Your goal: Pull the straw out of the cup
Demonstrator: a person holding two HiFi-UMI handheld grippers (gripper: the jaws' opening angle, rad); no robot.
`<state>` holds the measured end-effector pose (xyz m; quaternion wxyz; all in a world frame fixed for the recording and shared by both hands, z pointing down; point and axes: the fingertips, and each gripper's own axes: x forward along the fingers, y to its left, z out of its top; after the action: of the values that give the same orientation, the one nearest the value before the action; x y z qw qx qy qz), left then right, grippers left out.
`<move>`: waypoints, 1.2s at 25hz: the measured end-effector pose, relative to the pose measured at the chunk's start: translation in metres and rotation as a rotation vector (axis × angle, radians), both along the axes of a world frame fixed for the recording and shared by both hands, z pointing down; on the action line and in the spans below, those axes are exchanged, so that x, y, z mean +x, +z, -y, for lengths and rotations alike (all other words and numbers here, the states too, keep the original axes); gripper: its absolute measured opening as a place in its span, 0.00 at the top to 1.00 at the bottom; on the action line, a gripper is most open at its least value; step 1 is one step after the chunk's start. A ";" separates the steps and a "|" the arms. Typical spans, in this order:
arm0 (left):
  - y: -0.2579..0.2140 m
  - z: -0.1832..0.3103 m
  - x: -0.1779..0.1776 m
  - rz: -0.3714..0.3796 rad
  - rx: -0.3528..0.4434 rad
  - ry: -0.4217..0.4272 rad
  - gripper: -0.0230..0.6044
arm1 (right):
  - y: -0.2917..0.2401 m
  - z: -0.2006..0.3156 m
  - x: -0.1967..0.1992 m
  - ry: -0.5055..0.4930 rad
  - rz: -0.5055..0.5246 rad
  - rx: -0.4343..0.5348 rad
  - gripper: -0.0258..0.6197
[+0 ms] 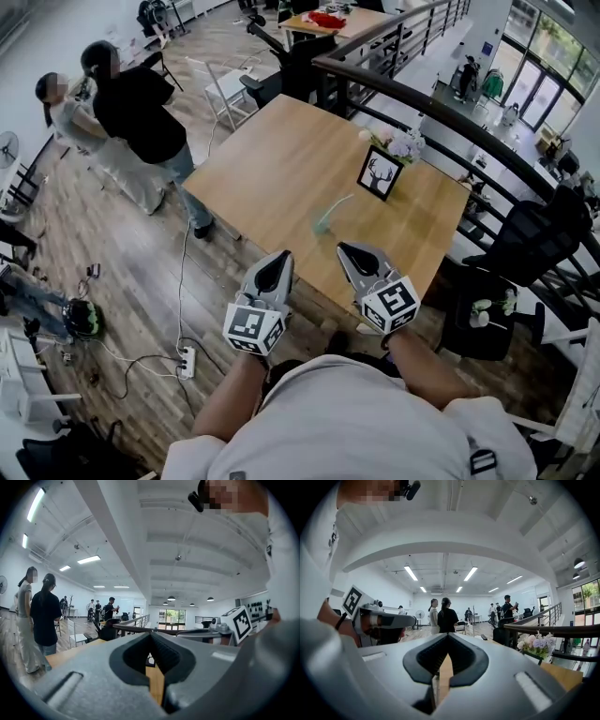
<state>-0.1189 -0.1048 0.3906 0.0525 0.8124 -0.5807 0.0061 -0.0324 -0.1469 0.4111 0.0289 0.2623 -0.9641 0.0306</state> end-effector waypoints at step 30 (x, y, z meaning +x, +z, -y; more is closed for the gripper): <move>0.132 0.240 -0.044 -0.036 -0.230 0.256 0.96 | 0.165 0.203 -0.027 0.275 -0.036 -0.375 0.78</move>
<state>-0.1627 -0.3446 0.5226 0.1543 0.8682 -0.4671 0.0644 -0.0597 -0.3500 0.5761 0.0900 0.3819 -0.8959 0.2082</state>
